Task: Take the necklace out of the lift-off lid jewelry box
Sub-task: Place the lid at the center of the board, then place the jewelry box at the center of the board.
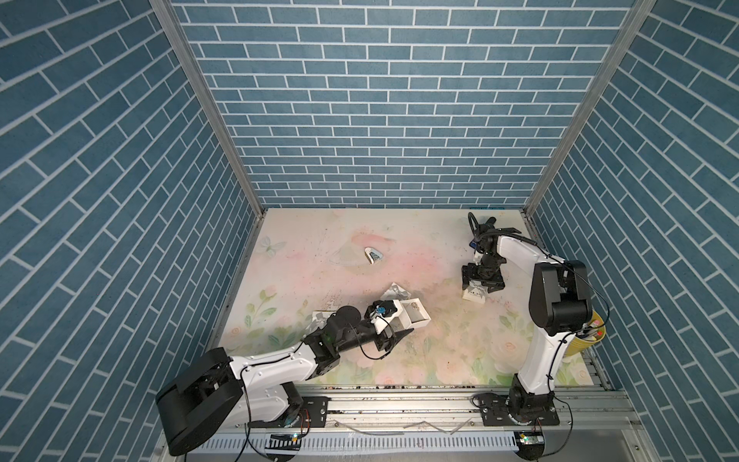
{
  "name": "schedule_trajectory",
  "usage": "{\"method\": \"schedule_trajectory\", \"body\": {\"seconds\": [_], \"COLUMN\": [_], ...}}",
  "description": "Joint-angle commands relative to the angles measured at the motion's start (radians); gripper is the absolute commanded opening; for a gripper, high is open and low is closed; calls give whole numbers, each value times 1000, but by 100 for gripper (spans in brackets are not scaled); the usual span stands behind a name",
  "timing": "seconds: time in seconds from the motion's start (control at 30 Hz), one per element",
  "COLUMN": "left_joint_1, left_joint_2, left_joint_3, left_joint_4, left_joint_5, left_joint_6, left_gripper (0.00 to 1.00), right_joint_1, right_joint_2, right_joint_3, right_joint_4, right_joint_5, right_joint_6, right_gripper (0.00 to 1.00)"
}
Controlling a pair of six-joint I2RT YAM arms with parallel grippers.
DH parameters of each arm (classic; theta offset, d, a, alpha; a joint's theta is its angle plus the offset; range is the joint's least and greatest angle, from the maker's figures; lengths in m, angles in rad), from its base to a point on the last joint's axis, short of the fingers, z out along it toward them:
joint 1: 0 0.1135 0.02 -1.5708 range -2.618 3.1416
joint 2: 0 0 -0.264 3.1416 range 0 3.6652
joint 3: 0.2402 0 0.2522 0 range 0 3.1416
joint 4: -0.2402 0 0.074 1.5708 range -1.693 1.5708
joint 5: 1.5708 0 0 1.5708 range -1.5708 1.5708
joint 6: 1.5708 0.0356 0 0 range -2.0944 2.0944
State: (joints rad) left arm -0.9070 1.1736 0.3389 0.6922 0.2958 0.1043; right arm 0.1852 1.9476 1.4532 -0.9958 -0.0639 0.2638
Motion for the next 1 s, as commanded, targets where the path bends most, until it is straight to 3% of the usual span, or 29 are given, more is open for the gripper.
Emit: {"method": "schedule_trajectory", "body": {"seconds": [0.0, 0.23, 0.37, 0.53, 0.7, 0.97], "left_joint_1": [8, 7, 10, 22, 23, 24], "left_joint_2": [-6, 17, 69, 137, 185, 207], "left_joint_3": [36, 98, 149, 281, 317, 306], "left_joint_4": [-47, -57, -40, -141, -92, -65], "left_joint_5": [-2, -7, -2, 46, 66, 83], "left_joint_6": [24, 38, 74, 127, 120, 109], "left_gripper": [62, 62, 62, 62, 63, 63], "right_joint_1": [5, 32, 125, 230, 272, 287], "right_joint_2": [-16, -204, -394, -589, -644, -645], "right_joint_3": [13, -101, -141, -146, -154, -190], "right_joint_4": [-11, 1, -61, -50, -84, -105], "right_joint_5": [3, -177, -208, -400, -453, -432], "right_joint_6": [-37, 41, 101, 194, 209, 199], "right_gripper": [89, 78, 77, 65, 52, 37]}}
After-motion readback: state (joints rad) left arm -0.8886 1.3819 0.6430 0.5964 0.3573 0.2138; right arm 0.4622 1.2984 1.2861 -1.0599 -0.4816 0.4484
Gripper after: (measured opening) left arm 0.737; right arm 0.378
